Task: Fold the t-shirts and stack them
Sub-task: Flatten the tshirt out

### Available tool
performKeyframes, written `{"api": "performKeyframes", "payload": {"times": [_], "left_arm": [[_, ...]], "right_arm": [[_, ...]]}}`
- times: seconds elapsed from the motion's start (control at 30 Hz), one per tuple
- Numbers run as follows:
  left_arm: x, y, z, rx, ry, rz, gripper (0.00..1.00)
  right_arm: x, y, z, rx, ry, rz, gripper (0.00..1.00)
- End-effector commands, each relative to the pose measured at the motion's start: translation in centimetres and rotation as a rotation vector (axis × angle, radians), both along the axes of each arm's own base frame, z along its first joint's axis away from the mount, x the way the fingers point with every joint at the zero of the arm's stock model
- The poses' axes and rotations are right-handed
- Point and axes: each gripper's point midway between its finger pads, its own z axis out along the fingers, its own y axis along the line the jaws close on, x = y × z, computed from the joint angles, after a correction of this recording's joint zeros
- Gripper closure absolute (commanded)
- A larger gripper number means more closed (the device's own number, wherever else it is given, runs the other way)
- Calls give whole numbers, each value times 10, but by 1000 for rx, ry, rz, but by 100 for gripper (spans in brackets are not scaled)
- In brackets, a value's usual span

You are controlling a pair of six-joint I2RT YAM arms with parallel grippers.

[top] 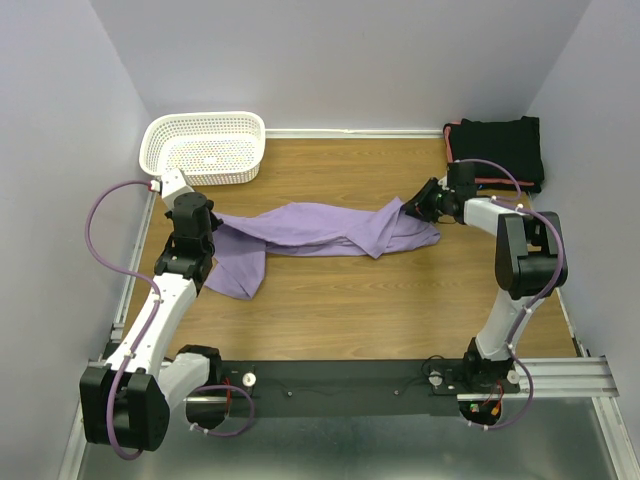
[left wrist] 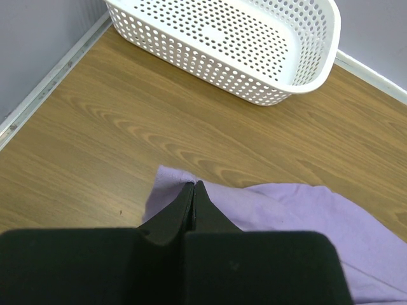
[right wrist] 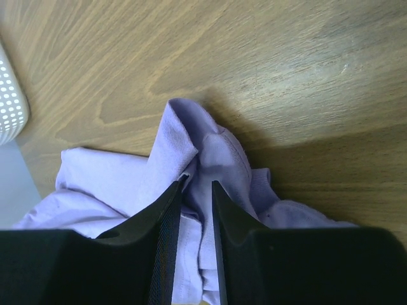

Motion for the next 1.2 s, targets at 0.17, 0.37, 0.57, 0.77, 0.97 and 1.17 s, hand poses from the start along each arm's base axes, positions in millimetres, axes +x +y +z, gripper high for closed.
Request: {"api": "performKeyframes", "payload": {"times": [0.17,0.37,0.57,0.77,0.97,1.17], "left_arm": [[3,2,11,-1,-26,8,100],[3,1,11,-1,-24,7,100],[3,1,11,-2,-24,6,100],[3,2,9,-2,-20,9,100],[3,1,9,0,-17,7,100],[3,1,9,-2,-19,6,100]], "right_arm": [[9,4,6,26,-38,-17,68],[10,6,5,38,-39,-15,68],[2,8,-16,48,15,-10,69],[-12,1,-29,23,48,-38,73],[-14,4,-28,38,44,-30,74],[-12,9,-25,49,27,-10,68]]}}
